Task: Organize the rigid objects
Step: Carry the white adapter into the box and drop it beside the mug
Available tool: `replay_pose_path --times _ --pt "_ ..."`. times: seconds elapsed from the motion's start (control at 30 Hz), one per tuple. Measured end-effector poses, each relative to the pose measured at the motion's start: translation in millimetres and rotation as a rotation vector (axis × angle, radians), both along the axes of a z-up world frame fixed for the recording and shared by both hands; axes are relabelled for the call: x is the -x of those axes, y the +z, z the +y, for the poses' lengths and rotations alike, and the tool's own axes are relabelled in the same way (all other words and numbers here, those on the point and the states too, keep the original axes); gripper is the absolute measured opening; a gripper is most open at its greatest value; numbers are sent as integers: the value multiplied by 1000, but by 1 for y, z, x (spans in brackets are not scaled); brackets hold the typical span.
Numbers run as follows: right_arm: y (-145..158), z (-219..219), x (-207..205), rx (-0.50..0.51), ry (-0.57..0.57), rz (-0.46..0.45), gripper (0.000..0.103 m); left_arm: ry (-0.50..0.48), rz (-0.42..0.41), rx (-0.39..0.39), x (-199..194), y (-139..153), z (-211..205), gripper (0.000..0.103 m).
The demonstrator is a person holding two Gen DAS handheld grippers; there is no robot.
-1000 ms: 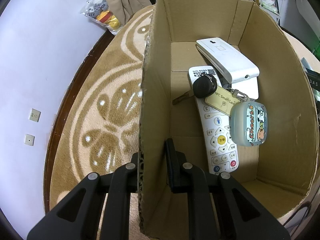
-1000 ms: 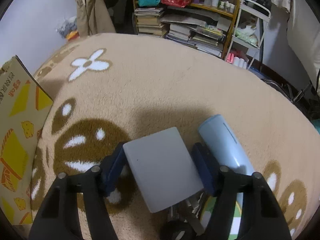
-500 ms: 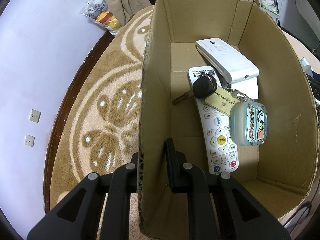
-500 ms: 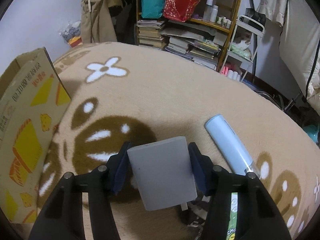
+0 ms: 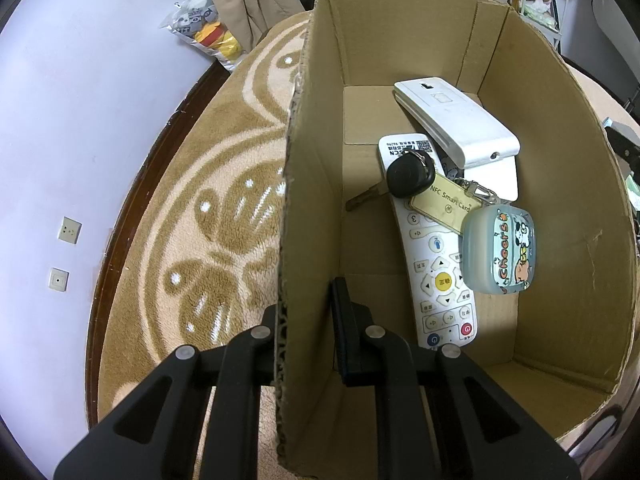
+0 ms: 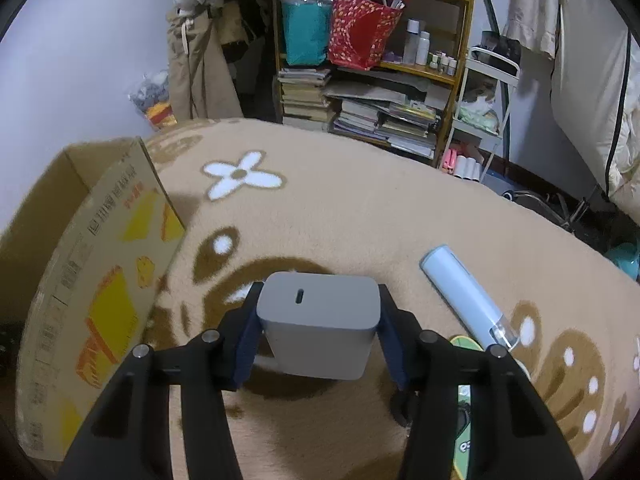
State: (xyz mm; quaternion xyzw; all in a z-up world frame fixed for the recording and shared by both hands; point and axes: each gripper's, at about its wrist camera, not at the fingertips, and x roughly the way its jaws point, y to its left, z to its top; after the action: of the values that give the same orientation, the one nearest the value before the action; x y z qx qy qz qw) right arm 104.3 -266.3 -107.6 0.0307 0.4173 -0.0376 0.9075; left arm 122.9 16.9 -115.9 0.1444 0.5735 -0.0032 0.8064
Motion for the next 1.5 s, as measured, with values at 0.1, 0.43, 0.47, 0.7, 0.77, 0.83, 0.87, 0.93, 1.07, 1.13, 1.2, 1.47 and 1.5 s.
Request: replay_pose_path --times 0.1,0.43,0.47,0.7,0.77,0.83,0.87,0.93,1.07,1.13,1.2,1.47,1.5 --pt "11 4 3 -20 8 -31 56 4 -1 2 0 1 0 13" --pt "63 36 1 -105 116 -150 56 4 -2 3 0 2 3 13" --pt "70 41 1 -116 131 -165 56 3 -3 2 0 2 2 13" --pt "98 75 7 -174 215 -244 56 1 -5 -1 1 2 2 13" --pt "104 88 10 -168 238 -271 56 -1 -6 -2 1 2 2 13" --pt "108 95 12 -190 255 -277 56 -3 -7 -5 2 1 1 13" --pt "109 97 12 -202 264 -277 56 -4 -7 -6 2 1 1 13" --pt "110 104 13 -212 279 -275 56 -6 -9 -9 2 1 1 13" --pt "101 115 14 -220 308 -251 56 -13 -11 -15 3 1 -1 13" --pt "93 119 14 -223 316 -234 56 -12 -10 -12 3 1 -1 13" --pt "86 120 12 -229 312 -218 56 -10 -9 -8 2 1 0 13" --pt "64 121 0 -334 294 -163 56 -10 -9 -6 2 1 1 13" --pt "63 124 -1 -335 293 -161 56 -10 -9 -6 2 1 1 13"
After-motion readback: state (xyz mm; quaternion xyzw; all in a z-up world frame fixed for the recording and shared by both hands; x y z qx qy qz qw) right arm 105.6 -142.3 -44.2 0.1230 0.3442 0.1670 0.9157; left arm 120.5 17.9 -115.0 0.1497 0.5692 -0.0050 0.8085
